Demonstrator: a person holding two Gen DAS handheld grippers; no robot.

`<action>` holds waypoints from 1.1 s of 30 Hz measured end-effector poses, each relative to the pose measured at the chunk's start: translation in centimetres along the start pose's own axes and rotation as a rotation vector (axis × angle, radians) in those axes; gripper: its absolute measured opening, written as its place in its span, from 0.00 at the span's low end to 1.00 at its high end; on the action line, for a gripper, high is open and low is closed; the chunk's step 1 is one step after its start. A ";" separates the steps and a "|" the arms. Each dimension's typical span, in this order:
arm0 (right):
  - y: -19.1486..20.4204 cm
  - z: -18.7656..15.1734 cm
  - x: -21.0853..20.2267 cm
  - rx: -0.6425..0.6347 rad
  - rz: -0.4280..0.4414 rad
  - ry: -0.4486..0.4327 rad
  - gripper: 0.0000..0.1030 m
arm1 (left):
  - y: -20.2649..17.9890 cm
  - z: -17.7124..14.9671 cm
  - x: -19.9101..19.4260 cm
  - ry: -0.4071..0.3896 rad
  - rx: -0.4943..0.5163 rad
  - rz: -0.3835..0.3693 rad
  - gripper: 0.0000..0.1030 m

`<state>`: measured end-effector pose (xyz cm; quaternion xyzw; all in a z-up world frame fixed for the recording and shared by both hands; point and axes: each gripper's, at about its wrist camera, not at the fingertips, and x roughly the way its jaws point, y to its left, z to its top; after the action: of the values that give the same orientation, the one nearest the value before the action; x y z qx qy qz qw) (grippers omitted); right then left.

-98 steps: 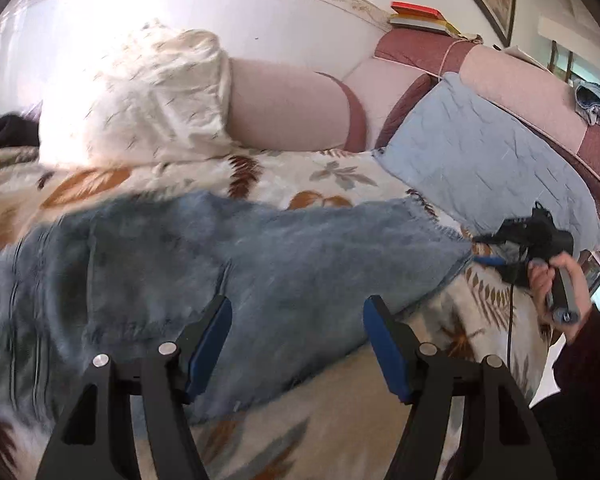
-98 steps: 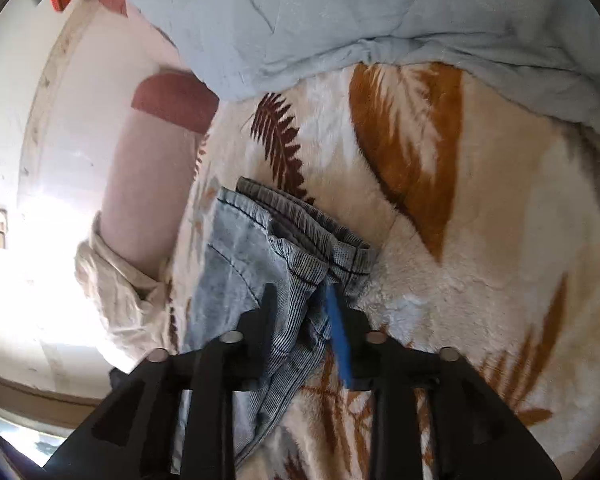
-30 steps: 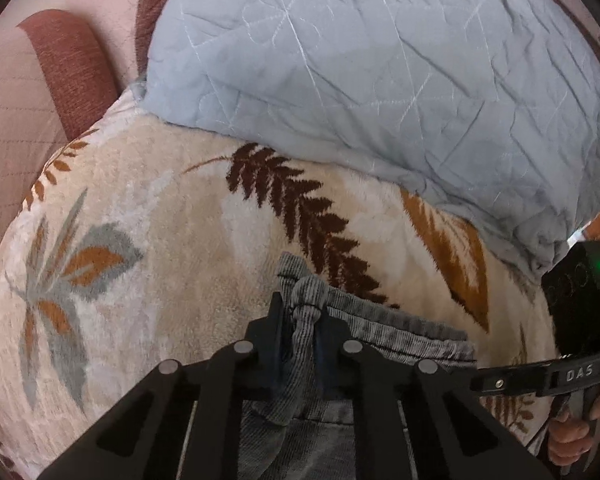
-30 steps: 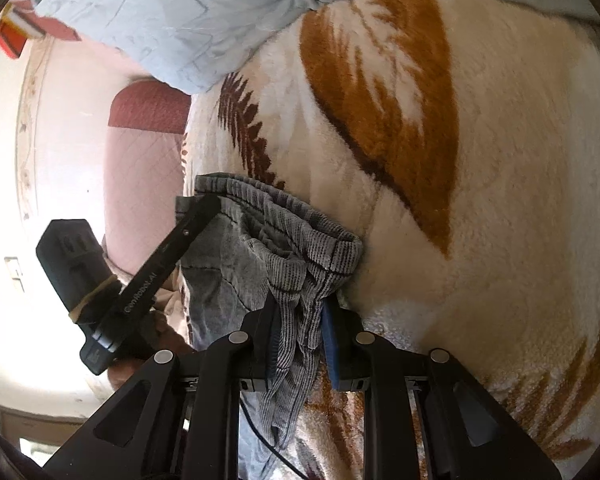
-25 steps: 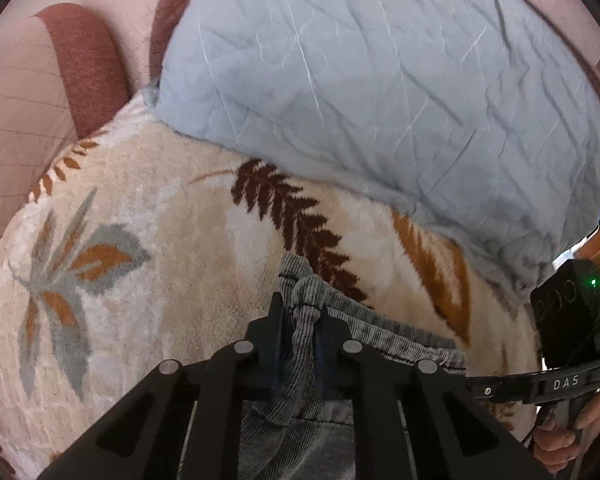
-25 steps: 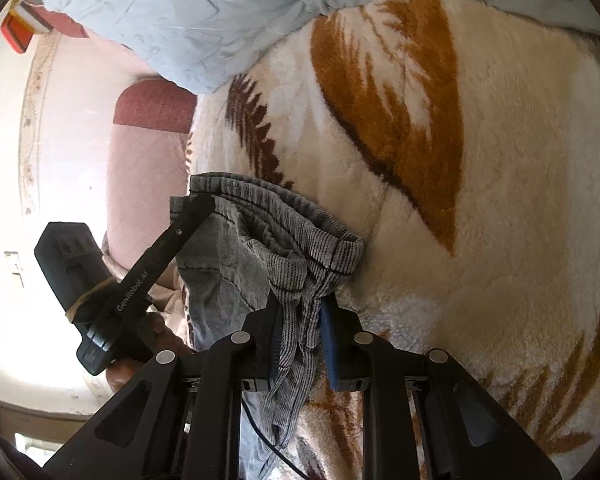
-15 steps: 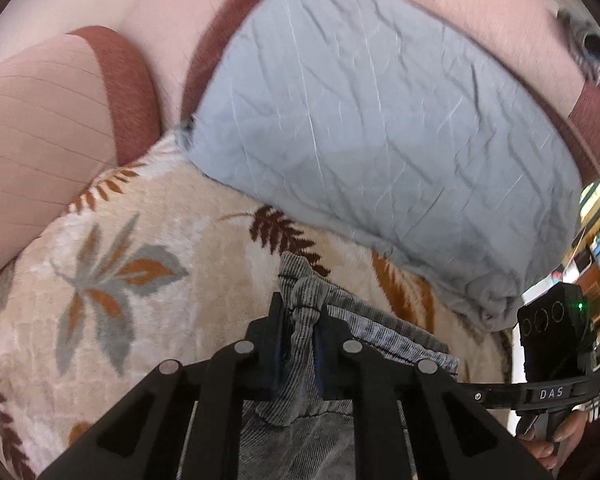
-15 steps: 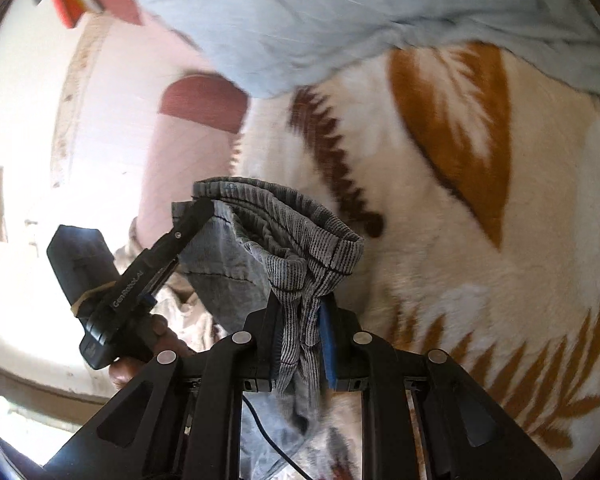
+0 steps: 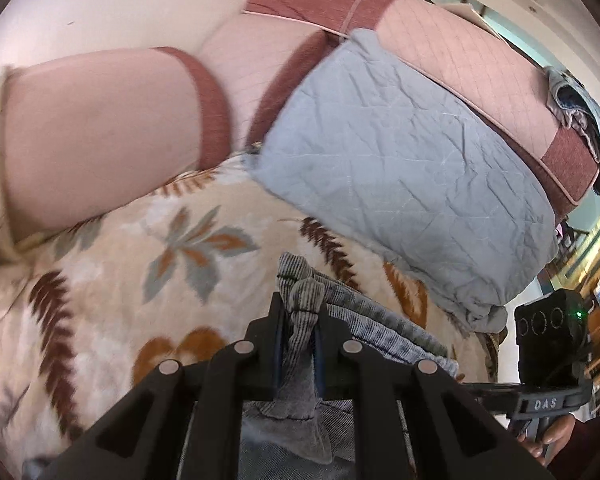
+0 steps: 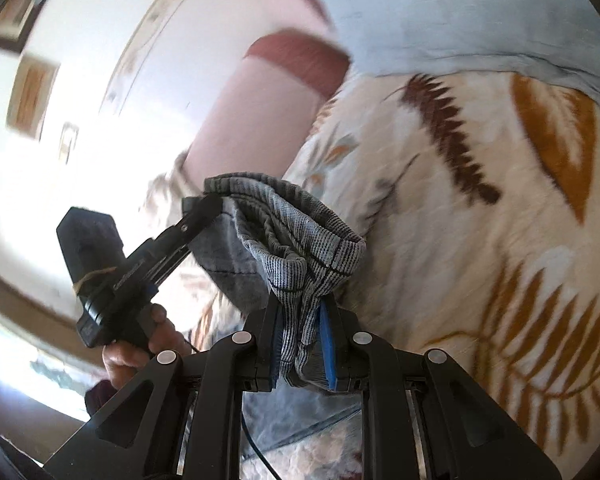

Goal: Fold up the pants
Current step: 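Grasp the hems with the left gripper beside the right gripper, then lift the hems with both grippers and lay them over the waistband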

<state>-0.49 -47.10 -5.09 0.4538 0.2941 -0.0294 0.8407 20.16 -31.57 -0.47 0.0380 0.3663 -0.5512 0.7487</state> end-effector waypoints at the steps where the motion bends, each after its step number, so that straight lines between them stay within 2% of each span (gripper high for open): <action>1: 0.6 -0.7 0.7 -0.017 -0.001 0.021 0.15 | 0.6 -0.6 -0.4 0.000 -0.013 0.006 0.13; 5: 1.9 -3.1 3.3 -0.061 -0.010 0.101 0.15 | 2.8 -3.2 -1.7 0.001 -0.058 0.041 0.15; 11: 3.6 -6.6 8.1 -0.125 -0.002 0.254 0.19 | 7.0 -7.3 -4.2 -0.005 -0.173 0.124 0.26; 13: 4.1 -7.7 9.4 -0.142 0.032 0.323 0.32 | 8.6 -8.6 -5.7 -0.012 -0.231 0.184 0.30; 15: 4.4 -8.7 10.6 -0.134 0.078 0.407 0.52 | 10.3 -9.8 -7.5 -0.025 -0.301 0.220 0.30; 18: 5.0 -8.9 10.4 -0.147 0.120 0.453 0.55 | 11.6 -11.5 -10.5 -0.046 -0.359 0.258 0.30; 20: 4.9 -8.1 9.8 -0.148 0.120 0.418 0.55 | 11.3 -12.4 -12.1 -0.059 -0.364 0.270 0.32; 25: 1.6 -4.2 7.5 -0.036 0.033 0.258 0.55 | 7.9 -13.9 -12.7 -0.054 -0.343 0.252 0.48; 27: 0.5 -3.3 7.0 0.010 0.014 0.219 0.55 | 6.3 -14.4 -11.6 -0.022 -0.359 0.245 0.71; 33: -0.1 -3.3 6.8 0.051 0.006 0.219 0.56 | 5.4 -16.7 -7.9 0.047 -0.517 0.195 0.74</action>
<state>3.51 -43.11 -10.06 0.4765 0.3819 0.0155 0.7917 15.34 -15.44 -9.84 -0.1063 0.5067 -0.3638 0.7743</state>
